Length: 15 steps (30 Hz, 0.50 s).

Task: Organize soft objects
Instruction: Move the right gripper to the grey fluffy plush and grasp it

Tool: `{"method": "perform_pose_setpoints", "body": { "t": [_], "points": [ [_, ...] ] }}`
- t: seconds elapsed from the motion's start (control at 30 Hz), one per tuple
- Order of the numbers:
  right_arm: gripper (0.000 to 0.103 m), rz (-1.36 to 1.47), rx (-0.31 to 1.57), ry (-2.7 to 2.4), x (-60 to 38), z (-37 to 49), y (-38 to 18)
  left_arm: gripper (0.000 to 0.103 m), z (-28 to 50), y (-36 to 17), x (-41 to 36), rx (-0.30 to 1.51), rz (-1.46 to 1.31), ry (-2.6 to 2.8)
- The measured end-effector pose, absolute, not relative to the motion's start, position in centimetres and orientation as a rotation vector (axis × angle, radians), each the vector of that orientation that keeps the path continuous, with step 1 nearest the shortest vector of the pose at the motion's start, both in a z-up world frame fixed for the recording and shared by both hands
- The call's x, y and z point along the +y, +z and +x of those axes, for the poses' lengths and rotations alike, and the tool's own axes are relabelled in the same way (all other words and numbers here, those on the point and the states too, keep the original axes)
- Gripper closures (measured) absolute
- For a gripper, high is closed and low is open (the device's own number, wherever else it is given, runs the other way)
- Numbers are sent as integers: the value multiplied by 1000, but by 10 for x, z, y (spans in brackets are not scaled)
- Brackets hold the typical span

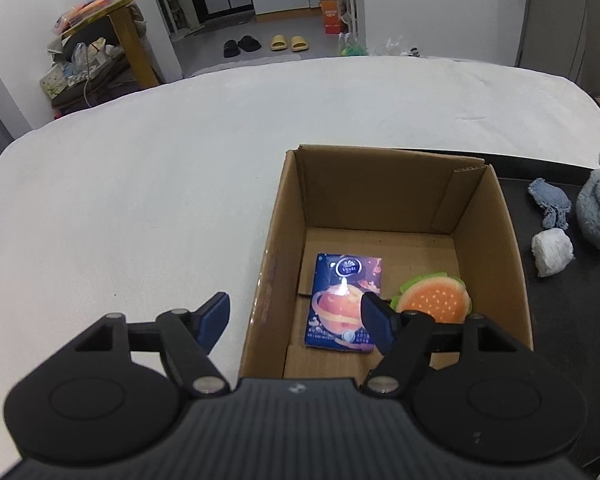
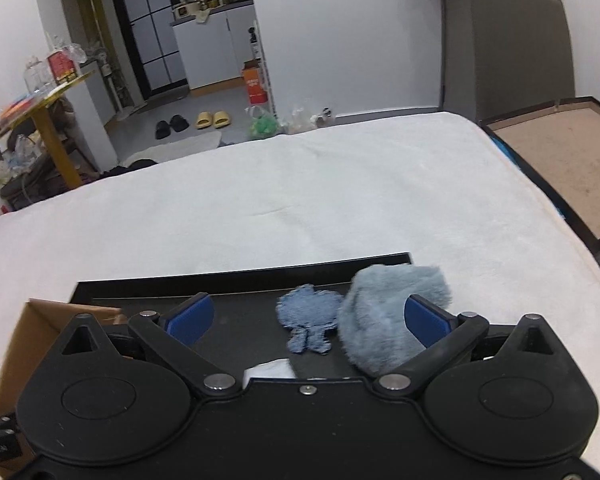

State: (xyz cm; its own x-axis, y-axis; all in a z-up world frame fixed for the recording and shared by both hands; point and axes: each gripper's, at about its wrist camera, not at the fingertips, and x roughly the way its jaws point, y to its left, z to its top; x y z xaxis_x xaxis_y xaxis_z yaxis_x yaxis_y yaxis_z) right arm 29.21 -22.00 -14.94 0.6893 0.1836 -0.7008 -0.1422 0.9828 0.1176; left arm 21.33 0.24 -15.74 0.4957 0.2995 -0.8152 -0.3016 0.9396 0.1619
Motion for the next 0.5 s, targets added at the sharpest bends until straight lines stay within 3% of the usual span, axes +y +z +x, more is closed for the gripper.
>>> {"method": "perform_pose_setpoints", "body": {
  "t": [0.5],
  "points": [
    [0,40,844,68,-253,320,-180,31,227,-168,-6,1034,-10,438]
  ]
}}
